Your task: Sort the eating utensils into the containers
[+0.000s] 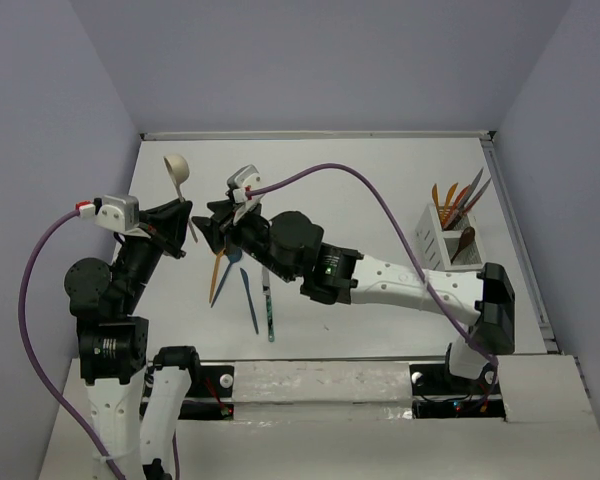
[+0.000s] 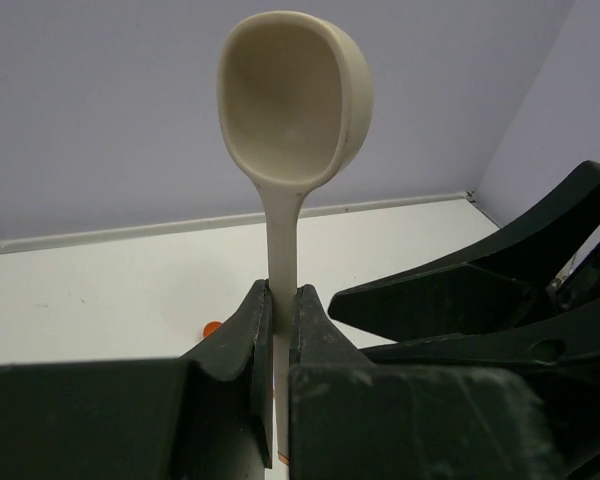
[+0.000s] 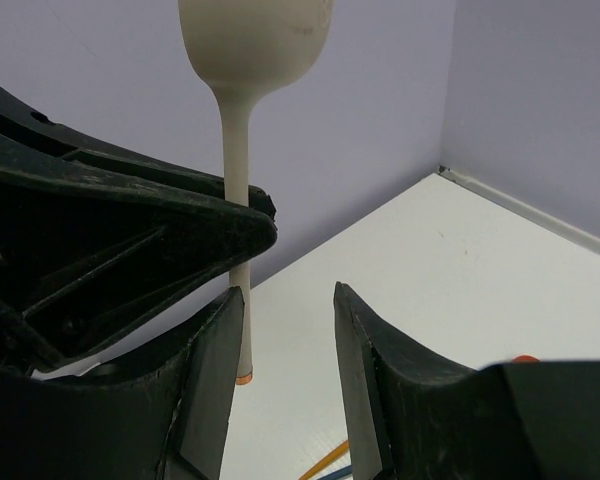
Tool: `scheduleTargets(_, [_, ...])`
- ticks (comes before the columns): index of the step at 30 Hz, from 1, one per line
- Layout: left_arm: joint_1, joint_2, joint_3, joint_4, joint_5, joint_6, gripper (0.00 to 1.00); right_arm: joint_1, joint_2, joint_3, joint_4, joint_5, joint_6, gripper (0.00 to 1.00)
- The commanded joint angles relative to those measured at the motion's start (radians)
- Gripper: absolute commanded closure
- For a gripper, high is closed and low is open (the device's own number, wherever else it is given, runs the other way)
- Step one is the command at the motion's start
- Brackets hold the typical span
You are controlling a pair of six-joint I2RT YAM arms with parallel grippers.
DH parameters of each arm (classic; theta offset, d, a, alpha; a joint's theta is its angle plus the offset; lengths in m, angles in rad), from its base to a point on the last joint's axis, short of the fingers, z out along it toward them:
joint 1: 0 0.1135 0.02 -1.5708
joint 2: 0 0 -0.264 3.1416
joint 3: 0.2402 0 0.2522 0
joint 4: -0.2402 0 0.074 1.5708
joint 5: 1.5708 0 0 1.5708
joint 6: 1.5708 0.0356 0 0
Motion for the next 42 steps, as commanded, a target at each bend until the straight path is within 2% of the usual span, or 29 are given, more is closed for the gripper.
scheduleTargets(1, [0.001,0.005,0.007,0.07,0.033,-0.018,1.0,0.002,0.049,0.082,-0.009,0.004,-0.012,0.53])
scheduleTargets(16, [0.001,-0.006,-0.007,0.081,0.055,-0.019,1.0,0.002,0.136,0.178,-0.053,-0.027,0.019,0.56])
scheduleTargets(18, [0.001,-0.007,-0.005,0.081,0.076,-0.033,1.0,0.002,0.143,0.189,-0.055,-0.018,0.019,0.67])
scheduleTargets(19, [-0.001,-0.007,-0.007,0.081,0.083,-0.036,1.0,0.002,0.15,0.194,-0.053,-0.003,0.02,0.91])
scheduleTargets(20, [0.001,-0.012,-0.008,0.079,0.086,-0.036,1.0,0.002,0.153,0.197,-0.053,0.008,0.02,1.0])
scheduleTargets(24, [-0.001,-0.022,-0.025,0.061,0.055,0.01,1.0,0.002,0.143,0.188,-0.055,0.042,0.014,1.0])
scheduleTargets(25, [-0.001,-0.024,-0.03,0.055,0.047,0.022,0.96,0.002,0.134,0.166,-0.053,0.054,0.016,1.0])
scheduleTargets(26, [0.001,-0.029,-0.037,0.049,0.041,0.051,0.67,-0.01,0.111,0.151,-0.055,0.062,0.017,1.0])
scheduleTargets(28, [-0.001,-0.035,-0.043,0.039,0.038,0.079,0.27,-0.028,0.075,0.082,-0.056,0.079,0.031,1.0])
scheduleTargets(29, [-0.001,-0.038,-0.045,0.024,0.026,0.093,0.01,-0.041,0.051,0.05,-0.056,0.082,0.037,1.0])
scheduleTargets(34, [-0.001,-0.042,-0.048,-0.056,-0.058,0.231,0.01,-0.191,-0.2,-0.203,-0.084,0.158,0.062,1.0])
scheduleTargets(35, [-0.001,-0.042,-0.056,-0.062,-0.098,0.248,0.01,-0.223,-0.25,-0.305,-0.085,0.166,0.068,1.0])
scheduleTargets(36, [0.001,-0.044,-0.065,-0.066,-0.111,0.275,0.01,-0.295,-0.356,-0.359,-0.088,0.178,0.068,1.0])
scheduleTargets(38, [-0.001,-0.049,-0.103,-0.067,-0.124,0.301,0.01,-0.375,-0.469,-0.464,-0.087,0.223,0.065,1.0])
scheduleTargets(39, [-0.001,-0.055,-0.118,-0.064,-0.123,0.323,0.01,-0.462,-0.579,-0.56,-0.087,0.249,0.053,1.0])
scheduleTargets(42, [0.001,-0.073,-0.171,-0.037,-0.124,0.346,0.01,-0.617,-0.724,-0.721,-0.079,0.267,0.033,1.0])
